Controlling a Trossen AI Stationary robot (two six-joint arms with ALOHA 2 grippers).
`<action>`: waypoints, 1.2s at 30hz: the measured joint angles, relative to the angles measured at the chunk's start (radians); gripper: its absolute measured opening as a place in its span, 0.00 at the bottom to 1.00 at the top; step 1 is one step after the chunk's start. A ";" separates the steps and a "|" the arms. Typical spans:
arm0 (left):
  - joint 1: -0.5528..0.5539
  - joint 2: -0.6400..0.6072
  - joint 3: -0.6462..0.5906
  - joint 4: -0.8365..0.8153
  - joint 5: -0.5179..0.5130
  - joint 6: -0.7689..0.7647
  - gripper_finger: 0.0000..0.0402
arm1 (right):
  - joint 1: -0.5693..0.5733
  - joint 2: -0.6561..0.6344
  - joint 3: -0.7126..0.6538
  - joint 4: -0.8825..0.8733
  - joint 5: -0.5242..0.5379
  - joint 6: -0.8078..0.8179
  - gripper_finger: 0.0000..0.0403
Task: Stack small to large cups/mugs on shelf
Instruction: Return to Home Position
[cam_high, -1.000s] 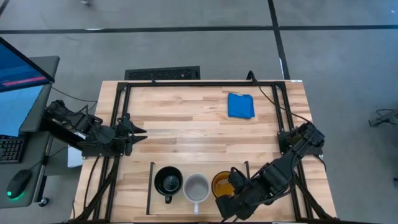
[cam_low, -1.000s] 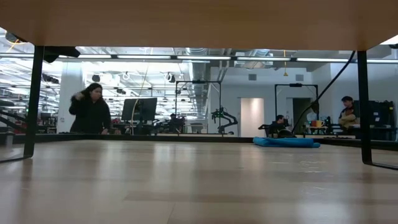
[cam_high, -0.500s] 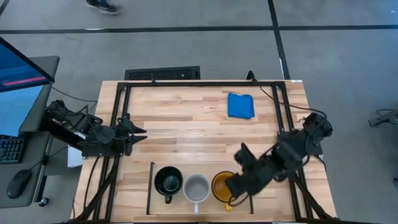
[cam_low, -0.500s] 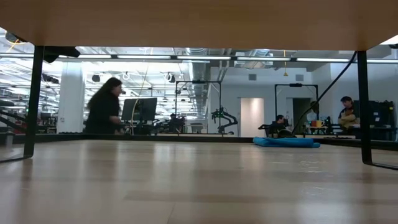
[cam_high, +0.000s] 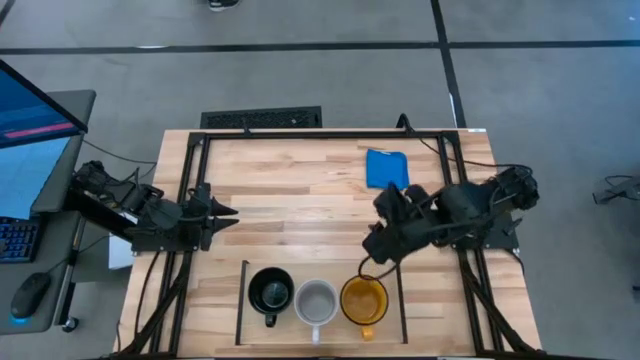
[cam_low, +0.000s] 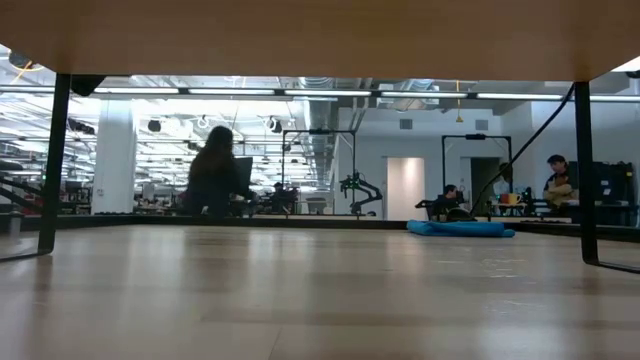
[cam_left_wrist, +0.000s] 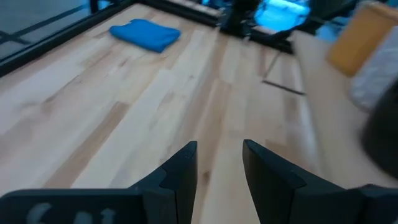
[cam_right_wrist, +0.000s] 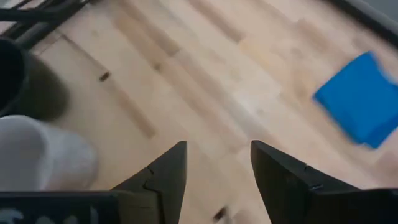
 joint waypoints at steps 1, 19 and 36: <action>0.000 0.000 0.000 0.019 0.013 0.010 0.30 | -0.010 -0.015 -0.018 -0.001 0.009 -0.021 0.50; 0.000 0.001 0.000 0.075 0.041 0.058 0.30 | -0.006 -0.539 -0.795 0.441 0.126 -0.101 0.50; 0.000 0.001 0.000 0.091 0.000 0.071 0.30 | 0.019 -0.847 -1.316 0.897 0.211 -0.138 0.50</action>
